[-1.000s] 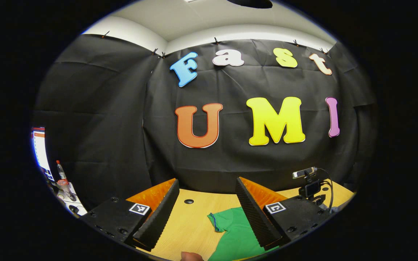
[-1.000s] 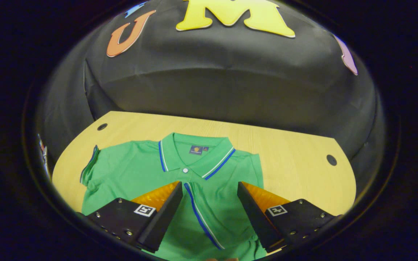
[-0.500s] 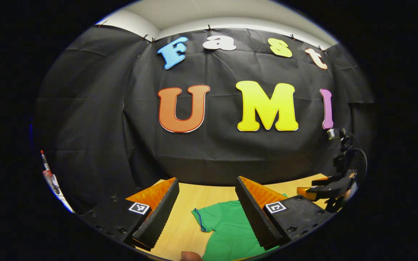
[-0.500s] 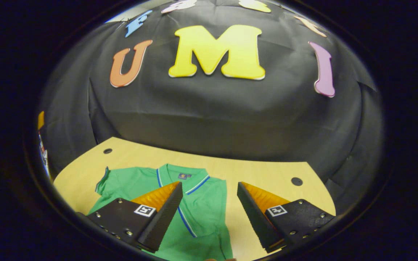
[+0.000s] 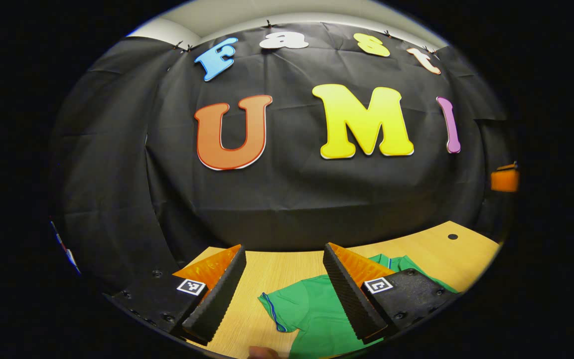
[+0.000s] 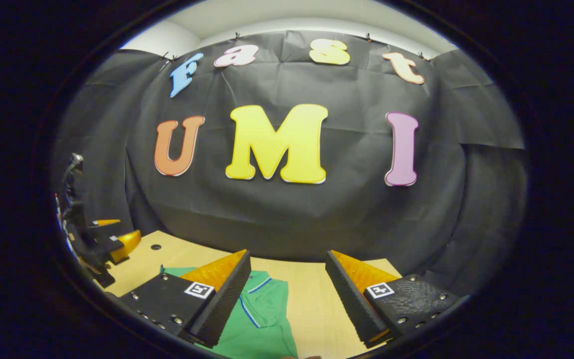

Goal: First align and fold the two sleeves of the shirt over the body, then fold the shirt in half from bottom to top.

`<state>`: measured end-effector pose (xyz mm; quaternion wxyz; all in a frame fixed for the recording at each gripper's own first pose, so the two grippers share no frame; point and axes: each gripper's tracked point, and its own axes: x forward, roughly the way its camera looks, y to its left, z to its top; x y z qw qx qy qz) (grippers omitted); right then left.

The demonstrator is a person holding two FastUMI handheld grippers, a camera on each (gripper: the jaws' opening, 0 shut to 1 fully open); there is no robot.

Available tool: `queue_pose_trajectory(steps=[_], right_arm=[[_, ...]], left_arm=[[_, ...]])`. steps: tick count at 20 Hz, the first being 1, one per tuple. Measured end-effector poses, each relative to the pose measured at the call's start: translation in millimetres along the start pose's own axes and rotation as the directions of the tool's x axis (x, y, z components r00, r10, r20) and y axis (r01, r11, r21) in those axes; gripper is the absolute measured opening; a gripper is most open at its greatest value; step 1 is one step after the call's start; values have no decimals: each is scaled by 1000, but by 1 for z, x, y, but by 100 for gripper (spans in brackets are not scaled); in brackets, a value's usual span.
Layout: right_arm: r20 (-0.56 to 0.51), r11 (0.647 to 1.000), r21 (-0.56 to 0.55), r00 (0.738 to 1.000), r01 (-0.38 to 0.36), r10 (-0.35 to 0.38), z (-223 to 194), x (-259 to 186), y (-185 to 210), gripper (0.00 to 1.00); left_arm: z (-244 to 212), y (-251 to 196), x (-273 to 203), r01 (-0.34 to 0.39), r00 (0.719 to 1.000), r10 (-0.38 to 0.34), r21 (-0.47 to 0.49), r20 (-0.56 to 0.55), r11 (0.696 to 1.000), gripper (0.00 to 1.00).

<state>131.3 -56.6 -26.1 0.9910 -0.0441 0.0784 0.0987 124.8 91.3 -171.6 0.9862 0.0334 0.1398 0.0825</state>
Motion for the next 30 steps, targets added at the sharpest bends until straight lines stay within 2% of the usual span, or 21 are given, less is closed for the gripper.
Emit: queue_pose_trajectory(steps=[3,6,12,15,20,22,24,27,28,30], right_arm=[[29,999,29,999,31,-31,21,-28,-12,95],[48,996,68,997,62,-65,37,-47,-26,95],[29,990,74,992,121,-123,45,-64,-50,95],[50,989,62,989,133,-136,57,-72,-58,95],[62,987,42,986,152,-154,67,-80,-69,95],[45,987,57,987,152,-155,62,-79,-69,99],[31,986,75,988,152,-155,58,-78,-70,95],[30,984,82,987,155,-158,58,-78,-73,95],[30,984,82,987,156,-159,58,-78,-73,99],[26,984,83,987,154,-157,57,-77,-73,99]], left_arm=[[-28,1,23,-5,998,6,15,-55,1000,100],[-60,4,40,-19,992,17,-10,-125,1000,99],[-100,13,73,-76,975,63,-56,-212,996,99],[-123,18,90,-91,963,75,-51,-258,995,100],[-166,18,105,-97,926,60,-81,-372,992,99],[-174,20,108,-112,922,75,-77,-380,991,99],[-179,24,111,-123,917,89,-65,-388,990,99],[-190,25,115,-123,904,93,-47,-416,991,99],[-192,26,114,-126,903,93,-51,-420,991,99],[-198,27,116,-137,894,93,-69,-438,988,99]])
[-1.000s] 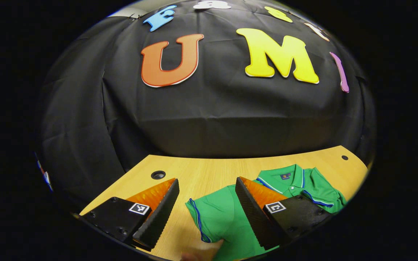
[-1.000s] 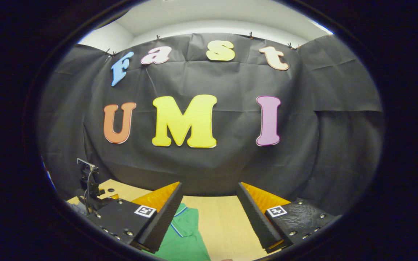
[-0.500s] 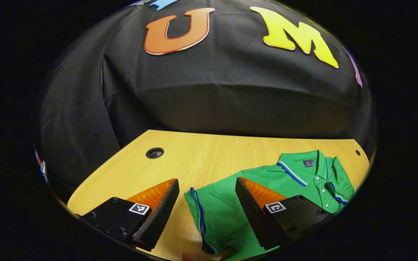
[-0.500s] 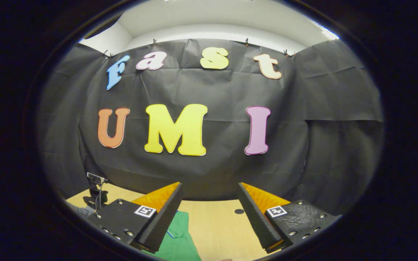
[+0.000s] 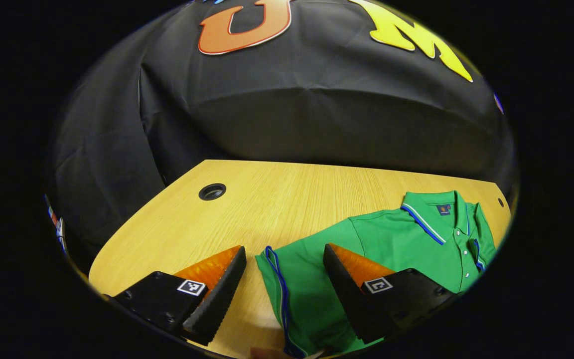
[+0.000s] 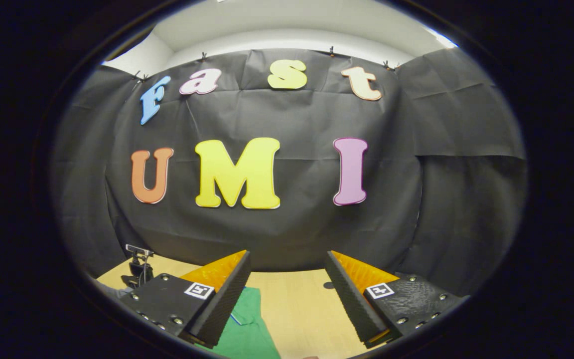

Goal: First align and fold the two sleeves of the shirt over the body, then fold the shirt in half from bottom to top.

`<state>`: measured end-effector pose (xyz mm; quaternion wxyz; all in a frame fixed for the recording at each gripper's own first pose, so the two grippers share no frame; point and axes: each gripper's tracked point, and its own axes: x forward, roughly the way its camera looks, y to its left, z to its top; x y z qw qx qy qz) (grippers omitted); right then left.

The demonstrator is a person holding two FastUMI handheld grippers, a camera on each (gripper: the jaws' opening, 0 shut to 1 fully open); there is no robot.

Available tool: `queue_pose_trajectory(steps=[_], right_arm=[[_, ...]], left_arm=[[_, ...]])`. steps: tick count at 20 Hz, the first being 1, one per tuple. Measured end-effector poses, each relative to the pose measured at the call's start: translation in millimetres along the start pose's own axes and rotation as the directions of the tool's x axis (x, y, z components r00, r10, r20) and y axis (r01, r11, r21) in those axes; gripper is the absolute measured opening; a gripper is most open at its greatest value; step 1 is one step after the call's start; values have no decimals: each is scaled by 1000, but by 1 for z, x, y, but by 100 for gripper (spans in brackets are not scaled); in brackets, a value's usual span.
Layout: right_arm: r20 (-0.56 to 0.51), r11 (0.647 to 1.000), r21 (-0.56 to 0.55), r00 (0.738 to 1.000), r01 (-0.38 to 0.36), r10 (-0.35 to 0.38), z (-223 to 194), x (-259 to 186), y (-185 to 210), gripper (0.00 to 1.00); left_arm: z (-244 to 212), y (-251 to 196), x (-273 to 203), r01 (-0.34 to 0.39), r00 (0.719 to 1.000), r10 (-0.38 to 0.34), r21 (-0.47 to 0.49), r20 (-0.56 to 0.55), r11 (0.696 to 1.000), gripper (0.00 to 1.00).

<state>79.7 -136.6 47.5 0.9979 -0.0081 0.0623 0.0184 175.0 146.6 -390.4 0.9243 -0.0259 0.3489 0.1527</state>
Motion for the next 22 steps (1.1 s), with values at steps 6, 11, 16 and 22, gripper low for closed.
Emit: queue_pose_trajectory(steps=[6,11,16,22], right_arm=[[-12,1000,8,1000,-6,6,-3,3,1,95],[-24,1000,-7,1000,-18,18,-7,-2,8,95],[-23,1000,-6,1000,-13,13,-6,-2,5,99],[-33,1000,-5,999,-15,15,-9,0,7,95]], left_arm=[[-6,-2,4,12,999,-12,-8,-48,1000,98],[-5,-14,7,35,998,-34,19,-56,999,12],[-6,-18,5,28,998,-25,42,-65,999,3],[-1,-42,0,100,993,-96,54,-74,993,3]])
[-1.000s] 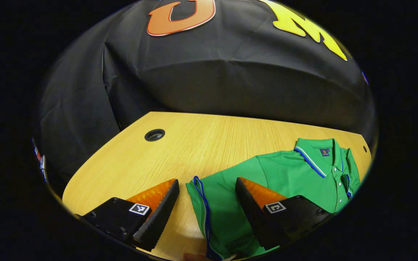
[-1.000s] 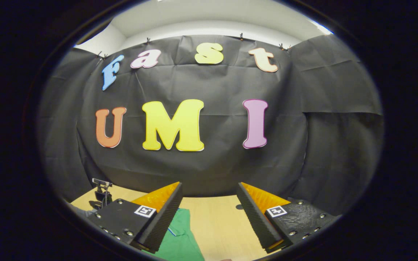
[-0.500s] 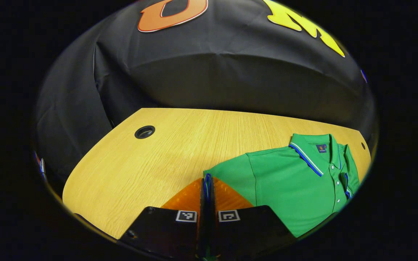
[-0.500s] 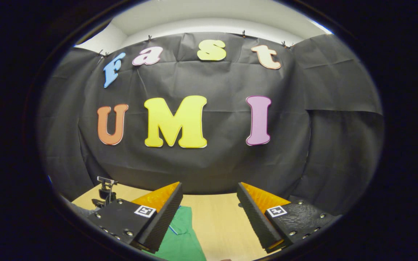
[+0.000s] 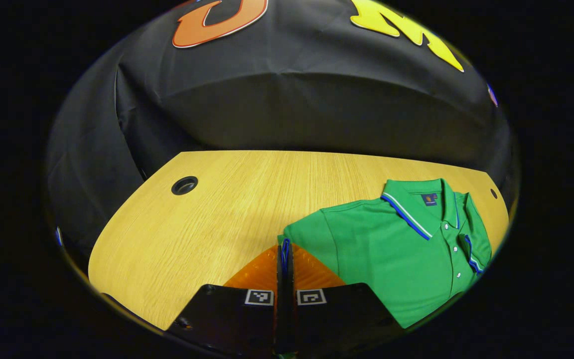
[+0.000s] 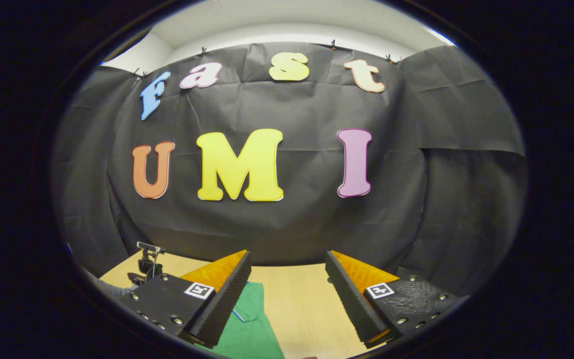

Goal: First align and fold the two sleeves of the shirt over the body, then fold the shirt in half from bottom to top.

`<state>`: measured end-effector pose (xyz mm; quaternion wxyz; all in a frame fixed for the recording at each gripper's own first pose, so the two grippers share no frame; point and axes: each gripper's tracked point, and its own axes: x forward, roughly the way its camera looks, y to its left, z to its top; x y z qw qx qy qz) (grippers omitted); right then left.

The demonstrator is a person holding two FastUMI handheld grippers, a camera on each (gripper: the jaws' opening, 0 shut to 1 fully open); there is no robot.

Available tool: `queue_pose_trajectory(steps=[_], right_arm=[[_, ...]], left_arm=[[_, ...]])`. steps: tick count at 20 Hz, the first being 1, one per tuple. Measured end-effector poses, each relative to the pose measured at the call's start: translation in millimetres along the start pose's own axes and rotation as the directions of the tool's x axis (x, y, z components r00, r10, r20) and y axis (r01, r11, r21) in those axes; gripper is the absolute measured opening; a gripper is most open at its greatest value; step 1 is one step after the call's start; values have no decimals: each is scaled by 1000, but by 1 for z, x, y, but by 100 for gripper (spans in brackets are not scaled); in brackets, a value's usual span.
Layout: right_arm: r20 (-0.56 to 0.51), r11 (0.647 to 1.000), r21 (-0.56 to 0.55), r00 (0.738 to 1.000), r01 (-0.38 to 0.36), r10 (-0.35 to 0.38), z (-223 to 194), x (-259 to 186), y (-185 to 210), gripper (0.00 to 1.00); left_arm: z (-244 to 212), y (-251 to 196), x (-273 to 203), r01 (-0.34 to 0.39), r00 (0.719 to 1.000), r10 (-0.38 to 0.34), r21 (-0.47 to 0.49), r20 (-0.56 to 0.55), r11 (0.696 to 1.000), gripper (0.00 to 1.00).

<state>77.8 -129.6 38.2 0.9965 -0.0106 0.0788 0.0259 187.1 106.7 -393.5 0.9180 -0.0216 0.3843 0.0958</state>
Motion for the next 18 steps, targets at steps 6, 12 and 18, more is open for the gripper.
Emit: queue_pose_trajectory(steps=[6,12,18], right_arm=[[-4,1000,12,1000,9,-9,-1,-1,-5,98],[-2,1000,22,1000,20,-20,-1,-4,-12,95],[1,999,39,999,35,-35,-2,-8,-23,99]], left_arm=[[12,-39,-9,58,998,-59,31,15,998,3],[14,-76,-17,105,994,-105,42,9,994,0],[13,-100,-21,129,992,-129,54,5,990,3]])
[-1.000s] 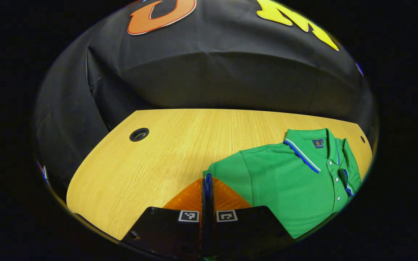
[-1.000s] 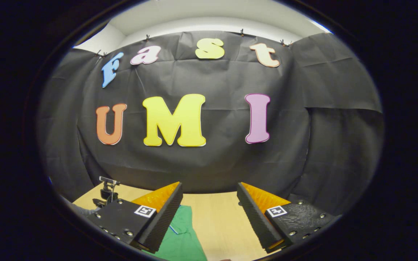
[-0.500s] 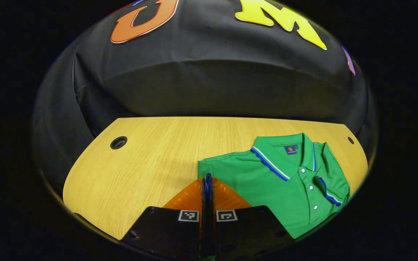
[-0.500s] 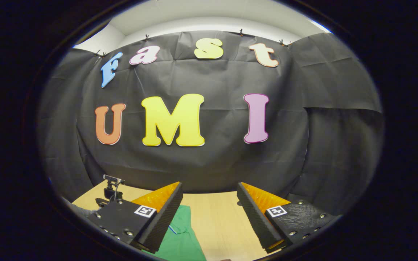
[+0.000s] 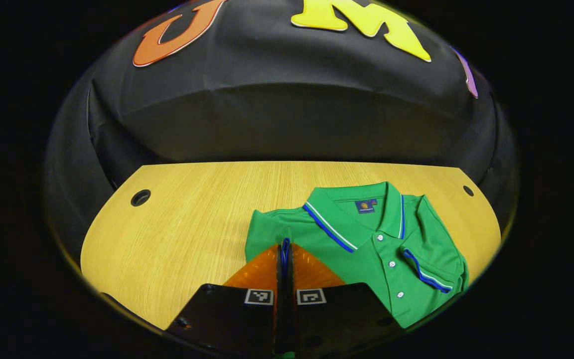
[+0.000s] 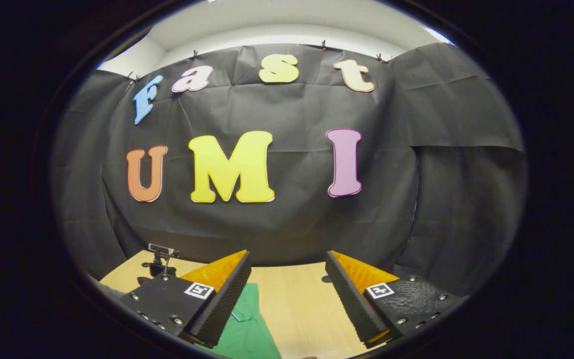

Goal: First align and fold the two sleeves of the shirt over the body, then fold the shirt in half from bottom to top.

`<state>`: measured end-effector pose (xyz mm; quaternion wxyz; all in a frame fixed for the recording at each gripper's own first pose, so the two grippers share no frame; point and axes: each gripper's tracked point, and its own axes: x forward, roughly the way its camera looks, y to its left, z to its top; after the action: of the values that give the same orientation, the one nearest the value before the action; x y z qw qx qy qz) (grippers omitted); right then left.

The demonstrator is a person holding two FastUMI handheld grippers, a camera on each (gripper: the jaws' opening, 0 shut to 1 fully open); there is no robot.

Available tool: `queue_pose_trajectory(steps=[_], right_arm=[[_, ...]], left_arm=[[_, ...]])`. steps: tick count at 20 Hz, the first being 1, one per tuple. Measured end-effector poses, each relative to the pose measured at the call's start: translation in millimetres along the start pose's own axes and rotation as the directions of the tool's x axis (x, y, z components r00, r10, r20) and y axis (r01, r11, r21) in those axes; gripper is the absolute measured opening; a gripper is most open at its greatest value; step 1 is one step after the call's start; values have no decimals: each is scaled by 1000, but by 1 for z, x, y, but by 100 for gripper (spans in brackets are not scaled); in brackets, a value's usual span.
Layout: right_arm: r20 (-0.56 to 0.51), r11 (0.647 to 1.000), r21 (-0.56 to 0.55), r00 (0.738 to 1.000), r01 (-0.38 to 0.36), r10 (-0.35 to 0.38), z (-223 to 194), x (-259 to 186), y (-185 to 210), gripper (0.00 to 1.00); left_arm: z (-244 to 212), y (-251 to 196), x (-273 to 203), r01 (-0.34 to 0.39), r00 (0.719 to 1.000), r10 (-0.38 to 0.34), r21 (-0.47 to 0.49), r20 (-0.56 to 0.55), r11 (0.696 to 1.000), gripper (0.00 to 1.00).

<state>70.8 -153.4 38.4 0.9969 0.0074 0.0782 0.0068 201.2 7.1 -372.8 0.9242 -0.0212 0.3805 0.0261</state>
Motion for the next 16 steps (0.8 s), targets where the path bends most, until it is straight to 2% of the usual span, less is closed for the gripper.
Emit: queue_pose_trajectory(steps=[1,4,5,6,7,8,10,14,16], right_arm=[[-1,1000,3,1000,1,-1,-1,0,-1,95],[2,1000,13,1000,6,-6,-1,-1,-6,95],[2,1000,16,1000,6,-6,-2,-2,-7,99],[1,1000,20,1000,7,-7,-3,-2,-9,95],[-1,1000,22,1000,8,-8,-3,-3,-10,99],[-1,1000,24,1000,10,-10,-3,-4,-12,95],[3,1000,27,1000,16,-16,-2,-6,-16,99],[5,999,31,1000,27,-27,-2,-9,-25,99],[1,999,34,999,32,-32,-2,-10,-29,95]], left_arm=[[-1,-3,0,1,1000,-1,1,-2,1000,3],[-2,-13,-2,8,1000,-8,0,-6,1000,3],[-3,-17,-3,10,1000,-10,4,-6,1000,3],[-2,-21,-3,15,1000,-15,8,-5,1000,3],[-2,-26,-4,19,1000,-19,12,-5,1000,3],[-2,-31,-4,23,1000,-23,18,-5,1000,3],[-2,-38,-5,26,1000,-26,30,-4,999,3],[-7,-53,-7,37,999,-37,30,-11,999,3],[-10,-57,-9,39,999,-39,32,-16,999,3]])
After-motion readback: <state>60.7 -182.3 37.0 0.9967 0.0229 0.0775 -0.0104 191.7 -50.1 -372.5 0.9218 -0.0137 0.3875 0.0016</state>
